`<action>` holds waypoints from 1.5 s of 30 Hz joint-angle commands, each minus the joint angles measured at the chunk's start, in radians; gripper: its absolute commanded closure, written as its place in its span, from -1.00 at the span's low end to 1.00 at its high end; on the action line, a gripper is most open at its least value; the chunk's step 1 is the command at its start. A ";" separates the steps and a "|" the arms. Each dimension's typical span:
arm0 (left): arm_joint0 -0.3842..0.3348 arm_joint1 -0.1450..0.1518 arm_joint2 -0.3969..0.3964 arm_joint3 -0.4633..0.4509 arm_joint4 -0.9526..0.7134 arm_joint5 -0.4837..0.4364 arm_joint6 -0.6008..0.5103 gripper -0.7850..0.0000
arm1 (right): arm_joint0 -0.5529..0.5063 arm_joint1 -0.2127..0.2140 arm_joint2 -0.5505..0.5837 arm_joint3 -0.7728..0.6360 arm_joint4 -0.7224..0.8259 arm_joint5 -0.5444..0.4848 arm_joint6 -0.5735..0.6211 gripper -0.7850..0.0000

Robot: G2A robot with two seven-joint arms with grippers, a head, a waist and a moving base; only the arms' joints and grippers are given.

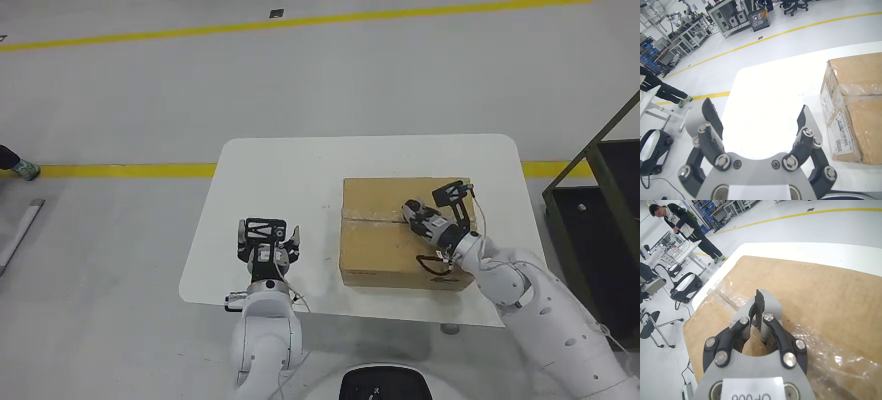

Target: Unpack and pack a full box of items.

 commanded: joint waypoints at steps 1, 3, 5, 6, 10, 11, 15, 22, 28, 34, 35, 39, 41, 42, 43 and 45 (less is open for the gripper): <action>-0.004 0.000 0.000 0.004 0.001 -0.001 -0.001 -1.00 | -0.001 0.001 0.003 0.001 -0.012 -0.007 -0.007 1.00; -0.009 -0.001 0.002 0.009 0.003 -0.003 -0.002 -1.00 | -0.012 0.003 0.021 -0.014 0.007 -0.025 -0.027 1.00; -0.015 -0.002 0.004 0.010 0.005 -0.003 -0.005 -1.00 | -0.042 0.010 0.054 -0.051 0.001 -0.040 -0.028 1.00; -0.016 -0.002 0.004 0.010 0.006 -0.003 -0.006 -1.00 | -0.054 0.013 0.065 -0.063 -0.001 -0.043 -0.024 1.00; -0.020 -0.004 0.004 0.017 0.002 -0.004 -0.004 -1.00 | -0.116 0.026 0.113 -0.102 -0.046 -0.045 -0.009 1.00; -0.021 -0.004 0.005 0.019 -0.003 -0.007 -0.003 -1.00 | -0.126 0.027 0.115 -0.097 -0.058 -0.043 -0.006 1.00; -0.027 -0.005 0.009 0.025 -0.009 -0.018 0.004 -1.00 | -0.118 0.026 0.110 -0.071 -0.089 -0.043 -0.035 1.00; -0.037 -0.007 0.012 0.032 -0.005 -0.018 0.001 -1.00 | -0.156 0.036 0.179 -0.086 -0.071 -0.056 -0.073 1.00; -0.039 -0.009 0.016 0.043 0.000 -0.011 0.000 -1.00 | -0.180 0.046 0.247 -0.081 -0.063 -0.042 -0.056 1.00; -0.043 -0.010 0.014 0.042 0.009 -0.009 -0.006 -1.00 | -0.192 0.049 0.279 -0.120 -0.027 -0.073 -0.082 1.00; -0.042 -0.011 0.011 0.039 0.011 -0.007 -0.009 -1.00 | -0.197 0.049 0.277 -0.151 -0.016 -0.085 -0.092 1.00; -0.034 -0.011 0.003 0.034 0.017 0.000 -0.014 -1.00 | -0.179 0.042 0.211 -0.227 -0.019 -0.094 -0.067 1.00; -0.028 -0.011 -0.002 0.028 0.023 0.005 -0.017 -1.00 | -0.144 0.032 0.133 -0.250 -0.045 -0.088 -0.058 1.00; -0.026 -0.011 -0.003 0.025 0.024 0.006 -0.018 -1.00 | -0.132 0.028 0.111 -0.254 -0.050 -0.085 -0.063 1.00; -0.023 -0.011 -0.006 0.019 0.027 0.010 -0.019 -1.00 | -0.113 0.023 0.072 -0.254 -0.071 -0.082 -0.065 1.00; -0.015 -0.011 -0.013 0.010 0.032 0.022 -0.022 -1.00 | -0.072 0.010 0.001 -0.245 -0.100 -0.064 -0.083 1.00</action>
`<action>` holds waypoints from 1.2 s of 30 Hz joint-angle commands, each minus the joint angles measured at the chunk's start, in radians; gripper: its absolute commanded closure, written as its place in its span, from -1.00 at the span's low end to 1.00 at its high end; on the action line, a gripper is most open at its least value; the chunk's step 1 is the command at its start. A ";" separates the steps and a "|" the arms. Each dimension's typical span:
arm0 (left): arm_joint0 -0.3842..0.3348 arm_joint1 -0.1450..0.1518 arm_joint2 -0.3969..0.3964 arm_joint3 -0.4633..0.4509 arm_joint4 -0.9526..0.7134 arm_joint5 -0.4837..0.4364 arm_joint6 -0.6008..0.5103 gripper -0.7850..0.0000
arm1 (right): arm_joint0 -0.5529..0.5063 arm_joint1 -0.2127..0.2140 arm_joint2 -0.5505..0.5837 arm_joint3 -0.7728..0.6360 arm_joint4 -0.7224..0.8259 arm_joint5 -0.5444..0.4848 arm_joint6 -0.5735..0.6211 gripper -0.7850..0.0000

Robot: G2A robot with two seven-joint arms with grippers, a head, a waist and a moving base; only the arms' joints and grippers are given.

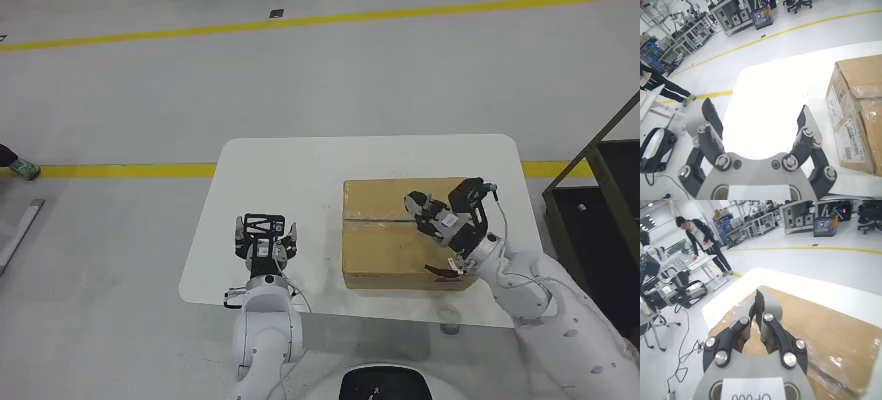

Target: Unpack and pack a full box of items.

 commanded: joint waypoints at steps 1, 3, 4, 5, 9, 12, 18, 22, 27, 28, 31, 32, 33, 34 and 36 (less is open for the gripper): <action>0.008 0.000 -0.006 -0.009 0.002 0.010 -0.001 -1.00 | 0.043 -0.011 -0.067 0.023 -0.043 0.019 -0.014 1.00; 0.019 0.000 -0.013 -0.017 0.005 0.017 -0.003 -1.00 | 0.095 -0.026 -0.134 0.064 -0.086 0.041 -0.045 1.00; 0.024 0.000 -0.017 -0.022 0.005 0.020 -0.004 -1.00 | 0.115 -0.032 -0.164 0.092 -0.127 0.054 -0.055 1.00; 0.029 0.000 -0.021 -0.026 0.006 0.023 -0.004 -1.00 | 0.133 -0.038 -0.192 0.120 -0.162 0.065 -0.063 1.00; 0.043 0.000 -0.033 -0.038 0.002 0.027 -0.002 -1.00 | 0.155 -0.050 -0.223 0.221 -0.188 0.092 -0.103 1.00; 0.047 0.000 -0.037 -0.039 0.000 0.026 0.003 -1.00 | 0.140 -0.043 -0.179 0.256 -0.172 0.091 -0.101 1.00; 0.035 -0.002 -0.029 -0.024 -0.014 0.012 0.015 -1.00 | 0.054 -0.012 -0.030 0.225 -0.134 0.075 -0.053 1.00; 0.018 -0.004 -0.019 -0.010 -0.015 0.006 0.017 -1.00 | -0.016 0.008 0.063 0.170 -0.134 0.055 -0.028 1.00; 0.005 -0.006 -0.010 0.003 -0.012 0.005 0.017 -1.00 | -0.083 0.024 0.154 0.111 -0.126 0.047 -0.011 1.00; 0.004 -0.007 -0.008 0.004 -0.012 0.005 0.017 -1.00 | -0.094 0.026 0.166 0.105 -0.126 0.045 -0.007 1.00; 0.002 -0.008 -0.002 0.003 -0.011 0.005 0.015 -1.00 | -0.116 0.030 0.190 0.095 -0.132 0.047 -0.005 1.00; 0.003 -0.008 0.000 0.003 -0.010 0.005 0.014 -1.00 | -0.121 0.031 0.194 0.095 -0.133 0.046 -0.006 1.00; 0.003 -0.009 0.003 0.001 -0.008 0.004 0.015 -1.00 | -0.125 0.031 0.197 0.098 -0.130 0.045 -0.007 1.00; 0.004 -0.009 0.006 0.001 -0.007 0.003 0.015 -1.00 | -0.128 0.031 0.200 0.104 -0.128 0.044 -0.008 1.00; 0.006 -0.010 0.011 -0.004 0.000 0.001 0.014 -1.00 | -0.127 0.032 0.202 0.120 -0.121 0.040 -0.009 1.00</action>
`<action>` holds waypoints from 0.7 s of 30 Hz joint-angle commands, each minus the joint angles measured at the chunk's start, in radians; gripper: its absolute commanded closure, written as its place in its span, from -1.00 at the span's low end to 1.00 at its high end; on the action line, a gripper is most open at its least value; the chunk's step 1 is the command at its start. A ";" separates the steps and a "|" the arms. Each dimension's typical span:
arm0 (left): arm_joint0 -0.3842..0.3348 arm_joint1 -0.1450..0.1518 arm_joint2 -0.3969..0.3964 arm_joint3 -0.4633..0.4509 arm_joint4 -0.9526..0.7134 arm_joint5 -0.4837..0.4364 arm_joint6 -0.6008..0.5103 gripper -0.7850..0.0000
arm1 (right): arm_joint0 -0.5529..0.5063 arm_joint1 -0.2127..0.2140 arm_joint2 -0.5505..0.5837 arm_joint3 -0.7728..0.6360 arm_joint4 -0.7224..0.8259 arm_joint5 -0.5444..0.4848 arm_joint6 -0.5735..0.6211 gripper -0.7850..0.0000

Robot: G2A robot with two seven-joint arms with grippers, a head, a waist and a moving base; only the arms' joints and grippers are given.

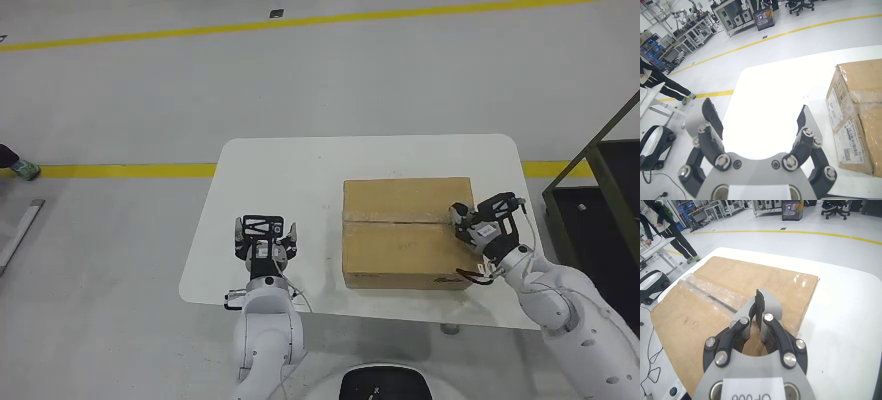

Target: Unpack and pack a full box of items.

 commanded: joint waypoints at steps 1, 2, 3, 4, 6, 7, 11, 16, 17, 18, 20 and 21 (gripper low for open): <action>0.001 0.000 0.005 -0.005 0.007 -0.001 -0.001 -1.00 | 0.002 0.000 0.003 0.010 0.005 -0.002 -0.007 1.00; 0.003 -0.001 0.009 -0.011 0.010 -0.003 0.001 -1.00 | 0.003 0.000 0.006 0.016 0.007 -0.005 -0.012 1.00; 0.004 -0.001 0.013 -0.016 0.014 -0.003 0.003 -1.00 | 0.003 0.000 0.012 0.015 0.024 -0.010 -0.027 1.00; 0.007 -0.001 0.016 -0.021 0.018 -0.002 0.003 -1.00 | 0.000 0.000 0.021 0.012 0.039 -0.020 -0.040 1.00; 0.011 -0.002 0.026 -0.032 0.020 0.000 0.012 -1.00 | -0.011 0.002 0.046 -0.004 0.077 -0.048 -0.066 1.00; 0.014 -0.003 0.032 -0.038 0.021 -0.001 0.021 -1.00 | -0.019 0.004 0.065 -0.015 0.102 -0.064 -0.073 1.00; 0.029 -0.004 0.067 -0.066 0.015 -0.005 0.073 -1.00 | -0.059 0.015 0.160 -0.072 0.133 -0.101 -0.114 1.00; 0.045 -0.007 0.118 -0.087 0.003 -0.003 0.141 -1.00 | -0.115 0.027 0.276 -0.114 0.150 -0.138 -0.134 1.00; 0.045 -0.008 0.127 -0.087 0.008 -0.002 0.151 -1.00 | -0.131 0.029 0.297 -0.121 0.158 -0.146 -0.135 1.00; 0.045 -0.009 0.139 -0.088 0.019 0.005 0.161 -1.00 | -0.151 0.031 0.325 -0.130 0.164 -0.153 -0.138 1.00; 0.043 -0.011 0.160 -0.088 0.036 0.016 0.160 -1.00 | -0.183 0.034 0.358 -0.146 0.171 -0.164 -0.142 1.00; 0.043 -0.011 0.164 -0.089 0.038 0.017 0.160 -1.00 | -0.194 0.034 0.367 -0.151 0.172 -0.166 -0.141 1.00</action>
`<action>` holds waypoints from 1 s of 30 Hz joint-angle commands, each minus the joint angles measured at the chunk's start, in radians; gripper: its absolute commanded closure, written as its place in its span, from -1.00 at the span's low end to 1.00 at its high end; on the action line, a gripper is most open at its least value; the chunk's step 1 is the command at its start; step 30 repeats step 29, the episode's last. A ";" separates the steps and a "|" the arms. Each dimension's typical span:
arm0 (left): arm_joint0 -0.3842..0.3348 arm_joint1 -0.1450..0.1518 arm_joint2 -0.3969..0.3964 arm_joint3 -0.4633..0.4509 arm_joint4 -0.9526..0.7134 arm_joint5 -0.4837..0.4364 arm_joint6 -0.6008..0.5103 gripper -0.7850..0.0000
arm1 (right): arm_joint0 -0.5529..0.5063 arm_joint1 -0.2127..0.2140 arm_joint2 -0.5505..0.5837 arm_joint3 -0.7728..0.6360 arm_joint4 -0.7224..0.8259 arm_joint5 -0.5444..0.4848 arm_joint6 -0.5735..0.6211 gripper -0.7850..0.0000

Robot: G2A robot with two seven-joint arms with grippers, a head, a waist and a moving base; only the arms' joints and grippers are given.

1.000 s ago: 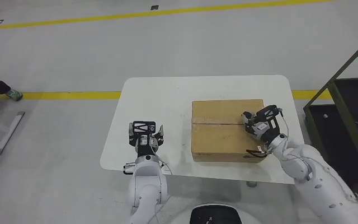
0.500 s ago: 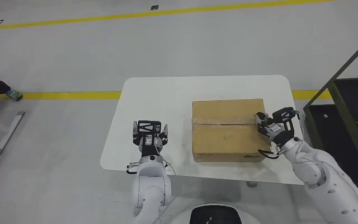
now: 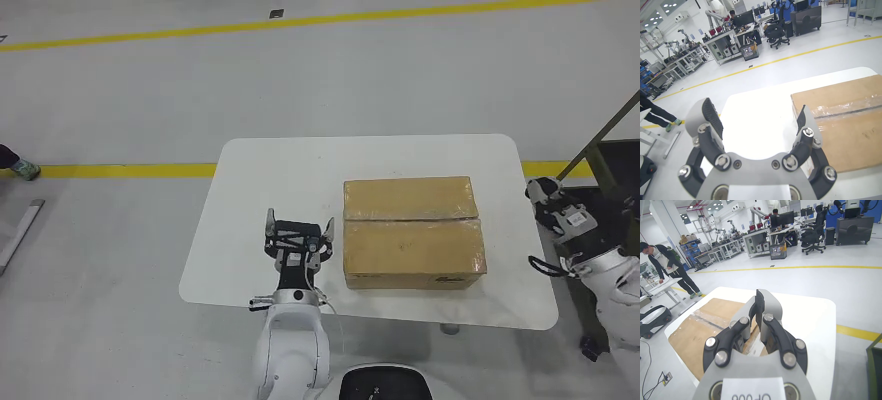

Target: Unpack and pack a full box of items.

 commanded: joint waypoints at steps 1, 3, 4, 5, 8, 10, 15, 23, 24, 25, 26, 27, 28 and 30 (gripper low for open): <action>-0.001 -0.001 0.006 0.000 0.004 0.002 -0.001 -1.00 | -0.026 0.001 0.024 -0.013 -0.001 0.001 0.000 1.00; -0.001 -0.001 0.006 0.000 0.004 0.002 -0.001 -1.00 | -0.044 0.002 0.035 -0.019 -0.003 0.003 0.008 0.20; -0.001 -0.001 0.006 0.000 0.004 0.002 -0.001 -1.00 | -0.044 0.002 0.035 -0.019 -0.003 0.003 0.008 -1.00; -0.001 -0.001 0.007 -0.001 0.005 0.002 -0.002 -1.00 | -0.044 0.002 0.036 -0.019 -0.003 0.003 0.007 0.99; -0.001 -0.001 0.006 -0.001 0.004 0.002 -0.002 -1.00 | -0.044 0.002 0.035 -0.019 -0.003 0.003 0.009 0.72; -0.001 -0.001 0.006 0.000 0.004 0.002 -0.002 -1.00 | -0.044 0.002 0.035 -0.019 -0.003 0.003 0.009 0.35; -0.001 -0.001 0.006 0.000 0.004 0.002 -0.001 -1.00 | -0.044 0.002 0.035 -0.019 -0.003 0.003 0.008 -0.36; -0.001 -0.001 0.006 0.000 0.004 0.002 -0.001 -1.00 | -0.044 0.002 0.035 -0.019 -0.003 0.003 0.008 -0.97; -0.001 -0.001 0.006 0.000 0.004 0.002 -0.001 -1.00 | -0.044 0.002 0.035 -0.019 -0.003 0.003 0.008 -0.99; -0.001 -0.001 0.006 0.000 0.004 0.002 -0.001 -1.00 | -0.044 0.002 0.035 -0.019 -0.003 0.003 0.008 -1.00; -0.001 -0.001 0.006 0.000 0.004 0.002 -0.001 -1.00 | -0.044 0.002 0.035 -0.019 -0.003 0.003 0.008 -1.00; -0.001 -0.001 0.006 0.000 0.004 0.002 -0.001 -1.00 | -0.044 0.002 0.035 -0.019 -0.003 0.003 0.008 -1.00; -0.001 -0.001 0.006 0.000 0.004 0.002 -0.001 -1.00 | -0.044 0.002 0.035 -0.019 -0.003 0.003 0.008 -1.00; -0.001 -0.001 0.006 0.000 0.004 0.002 -0.001 -1.00 | -0.044 0.002 0.035 -0.019 -0.003 0.003 0.008 -1.00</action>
